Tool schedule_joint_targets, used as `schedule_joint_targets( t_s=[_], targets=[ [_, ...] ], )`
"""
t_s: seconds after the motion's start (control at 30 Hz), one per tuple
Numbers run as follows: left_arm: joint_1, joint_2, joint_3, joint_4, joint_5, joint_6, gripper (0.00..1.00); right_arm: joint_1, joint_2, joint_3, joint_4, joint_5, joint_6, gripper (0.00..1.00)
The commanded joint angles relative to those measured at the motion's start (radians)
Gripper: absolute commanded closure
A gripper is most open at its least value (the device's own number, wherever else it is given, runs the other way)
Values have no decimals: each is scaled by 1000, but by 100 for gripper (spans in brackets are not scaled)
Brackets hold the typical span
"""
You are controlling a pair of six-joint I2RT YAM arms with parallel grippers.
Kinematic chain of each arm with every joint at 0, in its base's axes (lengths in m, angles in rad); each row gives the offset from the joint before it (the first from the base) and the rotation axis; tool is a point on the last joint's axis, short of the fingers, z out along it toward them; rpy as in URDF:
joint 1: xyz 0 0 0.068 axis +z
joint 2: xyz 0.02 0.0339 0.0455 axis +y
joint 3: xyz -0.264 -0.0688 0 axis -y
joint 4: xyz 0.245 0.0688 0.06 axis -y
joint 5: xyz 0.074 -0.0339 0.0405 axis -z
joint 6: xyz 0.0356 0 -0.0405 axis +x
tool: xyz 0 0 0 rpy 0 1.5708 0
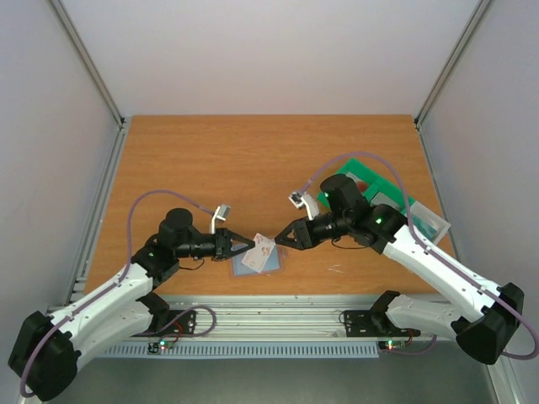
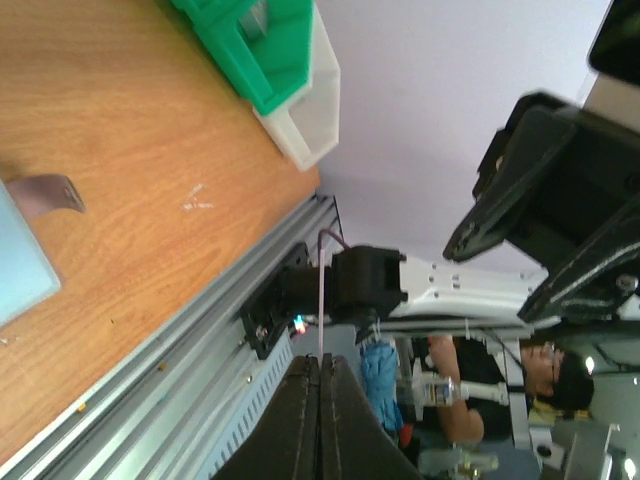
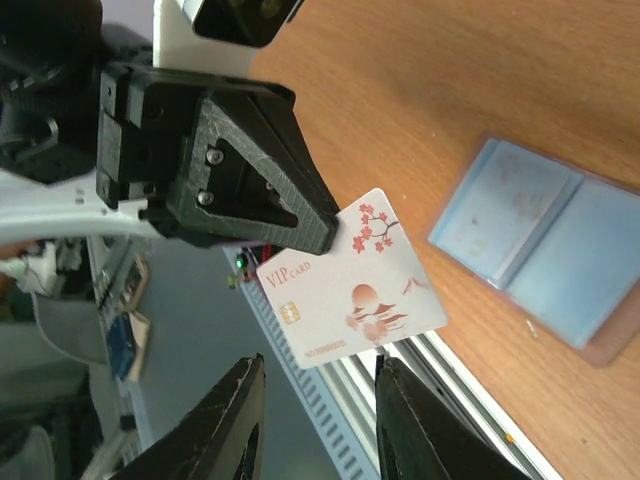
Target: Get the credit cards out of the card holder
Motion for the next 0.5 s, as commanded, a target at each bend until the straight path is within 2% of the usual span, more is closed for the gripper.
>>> schedule_joint_targets(
  t_s=[0.0, 0.17, 0.47],
  targets=[
    [-23, -9, 50, -69, 103, 115, 100, -7, 24, 79, -220, -12, -166, 68],
    [-55, 1, 71, -79, 128, 148, 100, -9, 75, 86, -206, -130, -175, 67],
    [-93, 14, 72, -60, 146, 159, 100, -8, 136, 79, -171, -176, -164, 63]
  ],
)
